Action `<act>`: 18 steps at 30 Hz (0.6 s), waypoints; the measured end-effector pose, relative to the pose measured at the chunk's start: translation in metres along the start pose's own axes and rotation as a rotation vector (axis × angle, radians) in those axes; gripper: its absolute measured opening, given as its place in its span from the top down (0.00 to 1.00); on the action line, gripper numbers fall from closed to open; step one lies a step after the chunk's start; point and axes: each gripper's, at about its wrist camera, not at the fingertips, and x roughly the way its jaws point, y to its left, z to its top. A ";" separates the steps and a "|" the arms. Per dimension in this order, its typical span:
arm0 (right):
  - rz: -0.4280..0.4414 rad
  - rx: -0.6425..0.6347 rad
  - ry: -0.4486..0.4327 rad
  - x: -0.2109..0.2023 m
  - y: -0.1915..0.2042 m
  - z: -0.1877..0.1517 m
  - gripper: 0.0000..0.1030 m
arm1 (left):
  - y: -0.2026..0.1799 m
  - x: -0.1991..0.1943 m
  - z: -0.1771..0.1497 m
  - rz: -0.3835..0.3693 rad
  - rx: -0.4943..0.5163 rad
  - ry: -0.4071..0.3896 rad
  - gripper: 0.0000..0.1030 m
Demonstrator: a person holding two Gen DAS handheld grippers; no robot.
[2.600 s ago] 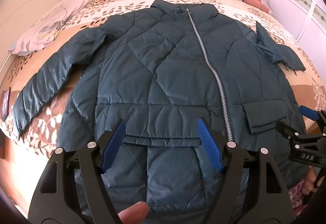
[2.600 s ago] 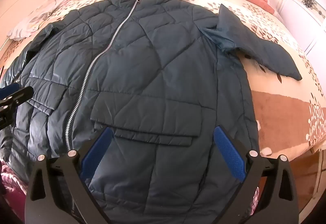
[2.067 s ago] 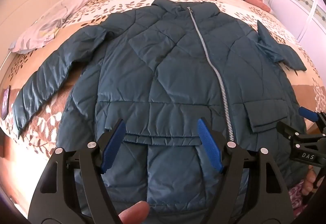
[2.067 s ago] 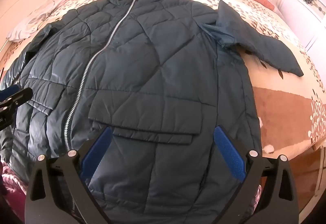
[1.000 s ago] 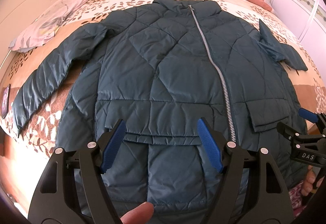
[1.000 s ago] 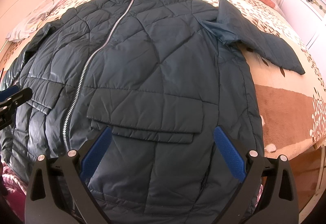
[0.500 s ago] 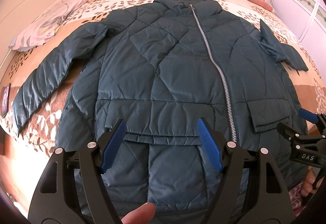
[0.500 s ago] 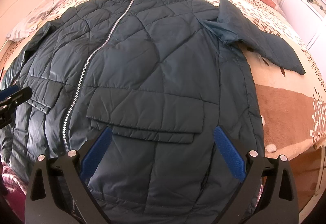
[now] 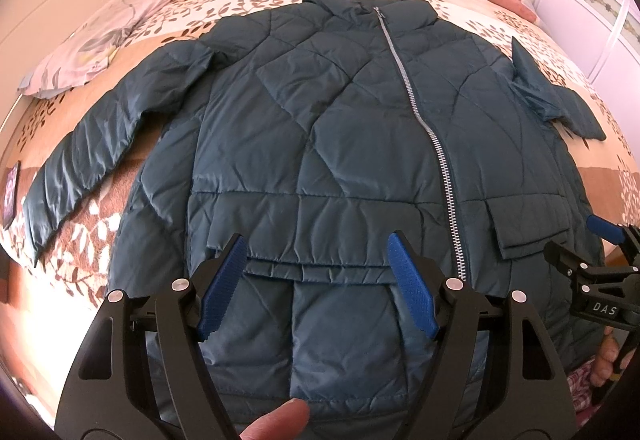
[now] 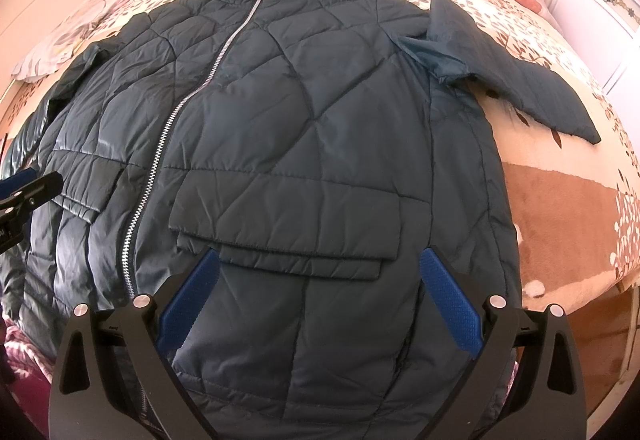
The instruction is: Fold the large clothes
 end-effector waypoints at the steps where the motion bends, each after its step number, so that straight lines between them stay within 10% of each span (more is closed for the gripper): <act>1: 0.000 -0.001 0.000 0.000 -0.001 0.001 0.06 | 0.000 0.000 0.000 0.000 0.001 0.001 0.29; 18: 0.002 0.000 0.002 0.000 -0.001 0.002 0.06 | 0.000 0.000 -0.001 -0.001 0.000 0.003 0.29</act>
